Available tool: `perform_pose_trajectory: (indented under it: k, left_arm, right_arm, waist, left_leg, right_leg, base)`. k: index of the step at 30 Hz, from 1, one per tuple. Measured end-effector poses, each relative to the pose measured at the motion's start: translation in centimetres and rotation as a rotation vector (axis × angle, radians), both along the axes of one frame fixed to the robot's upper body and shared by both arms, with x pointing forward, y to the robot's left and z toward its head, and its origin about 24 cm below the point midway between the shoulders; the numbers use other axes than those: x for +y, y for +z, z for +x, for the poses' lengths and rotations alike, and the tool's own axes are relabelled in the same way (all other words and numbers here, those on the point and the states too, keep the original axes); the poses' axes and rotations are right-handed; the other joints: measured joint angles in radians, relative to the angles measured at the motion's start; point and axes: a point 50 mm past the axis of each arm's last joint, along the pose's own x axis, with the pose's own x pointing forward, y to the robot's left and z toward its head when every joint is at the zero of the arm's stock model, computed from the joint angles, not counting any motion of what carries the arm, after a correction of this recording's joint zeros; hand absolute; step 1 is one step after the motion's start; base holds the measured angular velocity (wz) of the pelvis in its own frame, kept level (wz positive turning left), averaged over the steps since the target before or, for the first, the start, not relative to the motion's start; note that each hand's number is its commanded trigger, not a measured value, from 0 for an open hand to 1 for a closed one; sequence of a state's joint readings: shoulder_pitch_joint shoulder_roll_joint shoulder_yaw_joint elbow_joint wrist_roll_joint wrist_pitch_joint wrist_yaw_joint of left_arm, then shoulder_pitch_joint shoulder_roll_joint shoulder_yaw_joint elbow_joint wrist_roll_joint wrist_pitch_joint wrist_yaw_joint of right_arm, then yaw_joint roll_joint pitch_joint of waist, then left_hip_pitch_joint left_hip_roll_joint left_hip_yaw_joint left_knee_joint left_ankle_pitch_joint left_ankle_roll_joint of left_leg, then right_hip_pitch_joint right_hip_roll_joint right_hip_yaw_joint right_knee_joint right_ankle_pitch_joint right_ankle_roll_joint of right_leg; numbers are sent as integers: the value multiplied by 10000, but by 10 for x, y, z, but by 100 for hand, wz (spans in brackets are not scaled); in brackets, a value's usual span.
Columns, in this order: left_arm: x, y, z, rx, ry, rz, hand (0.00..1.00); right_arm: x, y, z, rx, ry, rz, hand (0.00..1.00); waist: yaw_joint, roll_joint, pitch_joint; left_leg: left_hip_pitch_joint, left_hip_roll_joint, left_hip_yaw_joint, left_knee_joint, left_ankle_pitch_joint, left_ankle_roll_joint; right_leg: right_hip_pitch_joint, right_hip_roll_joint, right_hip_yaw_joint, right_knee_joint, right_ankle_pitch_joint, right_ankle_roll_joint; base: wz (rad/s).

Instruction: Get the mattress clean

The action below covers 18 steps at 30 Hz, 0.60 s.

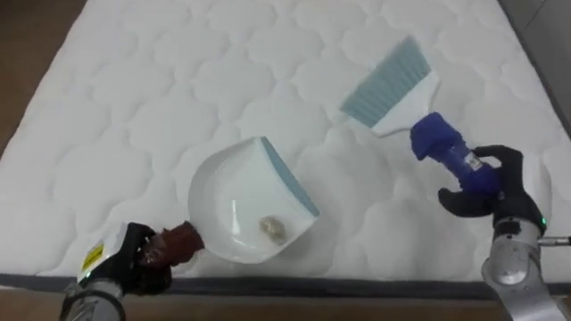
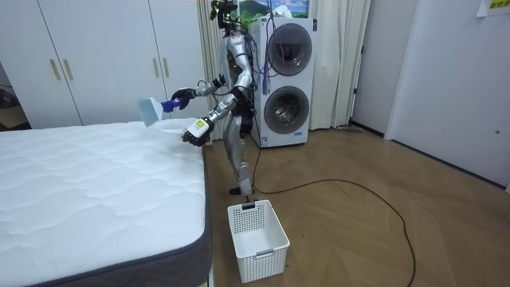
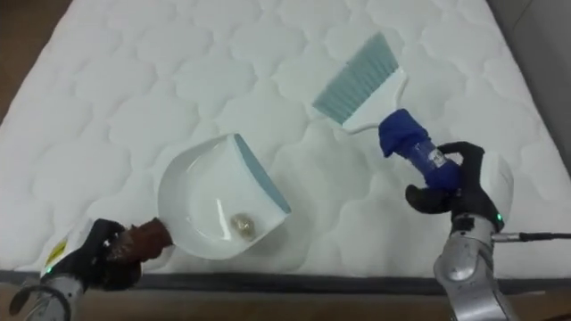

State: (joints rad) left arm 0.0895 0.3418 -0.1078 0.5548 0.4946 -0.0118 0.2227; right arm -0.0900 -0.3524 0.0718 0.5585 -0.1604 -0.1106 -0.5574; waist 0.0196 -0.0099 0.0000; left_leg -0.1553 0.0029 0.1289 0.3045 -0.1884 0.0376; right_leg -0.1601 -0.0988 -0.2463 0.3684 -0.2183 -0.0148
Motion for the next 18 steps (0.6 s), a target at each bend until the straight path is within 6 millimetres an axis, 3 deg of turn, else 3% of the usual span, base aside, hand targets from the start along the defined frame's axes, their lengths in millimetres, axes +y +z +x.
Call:
perform_pose_trajectory:
  k: [10, 14, 18]
  left_arm:
    - [-11, 13, 5, -827, -214, -314, 100]
    - [-11, 18, 7, -1130, -188, -424, 100]
    - [-15, 25, 11, -1597, -320, -717, 100]
  right_arm:
    - [8, 7, -11, -709, 87, 1296, 0]
    - [8, 6, -16, -685, 102, 1259, 0]
    - [7, 7, -17, -732, 63, 1279, 0]
  waist:
    - [165, -40, -8]
    - [101, -40, 0]
    - [68, -38, -2]
  left_leg:
    - [860, -33, -135, -444, -5, -7]
    - [1329, -163, -558, -679, -5, -6]
    - [1207, -334, -1402, -629, 3, -21]
  right_leg:
    - [1128, 152, -42, -818, 95, 133]
    - [1800, 199, -21, -1029, 60, 223]
    - [2162, 269, 1, -1326, 77, 262]
  base:
    - [6]
    - [29]
    - [58]
